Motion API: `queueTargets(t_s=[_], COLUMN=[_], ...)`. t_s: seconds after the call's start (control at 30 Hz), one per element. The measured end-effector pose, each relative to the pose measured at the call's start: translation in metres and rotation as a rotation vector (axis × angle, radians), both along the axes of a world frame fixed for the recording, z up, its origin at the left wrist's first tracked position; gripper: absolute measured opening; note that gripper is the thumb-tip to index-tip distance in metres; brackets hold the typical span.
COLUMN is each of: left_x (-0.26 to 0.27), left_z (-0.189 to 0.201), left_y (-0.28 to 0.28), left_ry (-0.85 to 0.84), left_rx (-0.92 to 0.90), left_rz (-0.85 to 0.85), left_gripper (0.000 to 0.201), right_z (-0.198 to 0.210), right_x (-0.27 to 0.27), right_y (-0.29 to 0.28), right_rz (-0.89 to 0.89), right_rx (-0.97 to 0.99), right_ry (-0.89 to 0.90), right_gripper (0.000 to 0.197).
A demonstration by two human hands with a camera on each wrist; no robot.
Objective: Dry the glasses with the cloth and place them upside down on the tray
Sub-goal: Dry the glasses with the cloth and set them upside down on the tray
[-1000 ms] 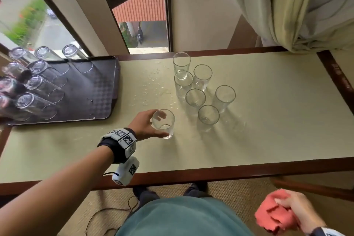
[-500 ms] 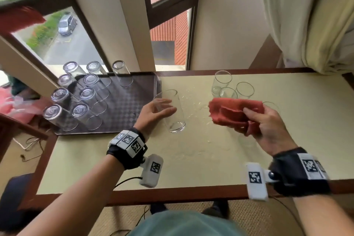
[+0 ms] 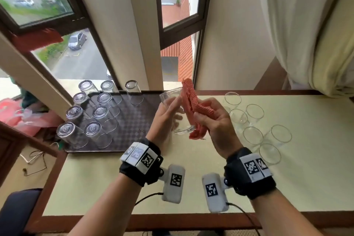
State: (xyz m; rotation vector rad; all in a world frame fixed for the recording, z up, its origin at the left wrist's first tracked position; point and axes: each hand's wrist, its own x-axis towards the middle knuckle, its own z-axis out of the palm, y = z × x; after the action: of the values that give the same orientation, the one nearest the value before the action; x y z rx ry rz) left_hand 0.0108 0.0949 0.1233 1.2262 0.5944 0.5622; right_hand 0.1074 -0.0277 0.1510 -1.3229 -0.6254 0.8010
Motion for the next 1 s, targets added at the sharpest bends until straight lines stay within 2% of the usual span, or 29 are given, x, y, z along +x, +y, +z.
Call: queueTargets(t_s=[0.1, 0.13, 0.2, 0.3, 0.33, 0.37, 0.43, 0.47, 0.5, 0.63, 0.8, 0.93, 1.0], left_x=[0.010, 0.013, 0.019, 0.034, 0.039, 0.044, 0.054, 0.058, 0.062, 0.079, 0.096, 0.104, 0.101], left_z=[0.009, 0.015, 0.020, 0.028, 0.031, 0.036, 0.045, 0.047, 0.048, 0.048, 0.058, 0.065, 0.072], left_y=[0.001, -0.001, -0.004, -0.012, -0.013, -0.014, -0.013, -0.011, -0.008, 0.001, 0.002, 0.007, 0.005], left_ry=[-0.031, -0.021, -0.007, -0.006, -0.009, 0.004, 0.027, 0.045, 0.065, 0.052, -0.019, -0.043, -0.040], left_rx=[0.042, 0.051, 0.061, 0.037, 0.026, 0.025, 0.056, 0.056, 0.052, 0.077, 0.043, 0.104, 0.104], left_rz=[0.073, 0.084, 0.075, 0.069, 0.064, 0.051, 0.011, 0.004, -0.010, -0.036, 0.007, -0.010, -0.020], left_gripper=[0.109, 0.114, 0.110, 0.117, 0.121, 0.117, 0.082, 0.067, 0.062, 0.067, 0.071, 0.092, 0.080], right_z=[0.011, 0.016, 0.022, 0.022, 0.021, 0.021, 0.023, 0.026, 0.028, 0.041, 0.047, 0.050, 0.050], right_x=[0.011, 0.016, 0.026, 0.042, 0.045, 0.049, 0.054, 0.057, 0.061, 0.072, 0.086, 0.090, 0.090], right_y=[0.002, 0.003, 0.005, 0.010, 0.013, 0.015, 0.019, 0.020, 0.021, 0.022, 0.030, 0.031, 0.026], right_rz=[0.074, 0.070, 0.060, 0.084, 0.085, 0.086, 0.118, 0.150, 0.188, 0.305, 0.261, 0.166, 0.192], right_rx=[0.058, 0.062, 0.039, 0.051, 0.050, 0.048, 0.045, 0.047, 0.049, 0.006, -0.051, -0.081, -0.027], right_ry=[0.043, 0.048, 0.042, 0.126, 0.148, 0.157, 0.141, 0.122, 0.099, -0.082, -0.318, -0.397, -0.358], right_gripper=[0.024, 0.026, 0.030, 0.018, 0.025, 0.039, 0.062, 0.067, 0.069, 0.089, 0.101, 0.099, 0.106])
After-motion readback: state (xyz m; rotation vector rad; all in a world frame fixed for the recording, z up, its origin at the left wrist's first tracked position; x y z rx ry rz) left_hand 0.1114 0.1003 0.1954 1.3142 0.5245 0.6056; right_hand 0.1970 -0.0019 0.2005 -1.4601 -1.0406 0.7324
